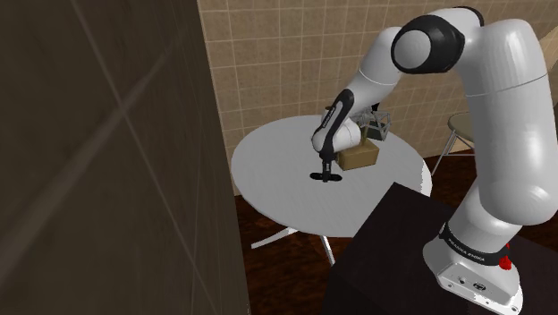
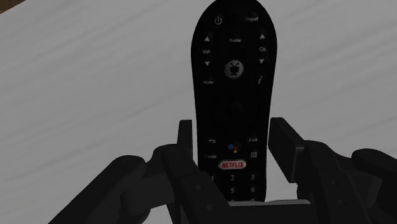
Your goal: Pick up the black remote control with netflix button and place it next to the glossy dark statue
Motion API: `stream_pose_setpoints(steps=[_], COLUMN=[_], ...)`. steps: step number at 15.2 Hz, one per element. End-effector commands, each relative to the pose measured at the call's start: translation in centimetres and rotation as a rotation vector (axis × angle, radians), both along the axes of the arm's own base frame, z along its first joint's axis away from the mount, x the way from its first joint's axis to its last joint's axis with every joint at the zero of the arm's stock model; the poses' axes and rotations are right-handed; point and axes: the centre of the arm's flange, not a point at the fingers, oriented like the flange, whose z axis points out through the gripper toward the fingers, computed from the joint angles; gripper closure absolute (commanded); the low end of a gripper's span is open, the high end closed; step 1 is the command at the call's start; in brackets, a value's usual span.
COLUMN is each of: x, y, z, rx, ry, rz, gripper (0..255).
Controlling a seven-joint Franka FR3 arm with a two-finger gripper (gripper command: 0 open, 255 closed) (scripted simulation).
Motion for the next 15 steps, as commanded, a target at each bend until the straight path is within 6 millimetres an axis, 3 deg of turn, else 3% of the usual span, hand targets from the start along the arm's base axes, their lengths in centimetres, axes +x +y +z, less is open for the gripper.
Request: stream_pose_setpoints(steps=[1,15], x=[0.1,0.1], y=[0.0,0.0], z=[1.1,8.5], rx=[0.000,0.000], ry=[0.000,0.000], rz=[-0.001,-0.001], gripper=[255,255])
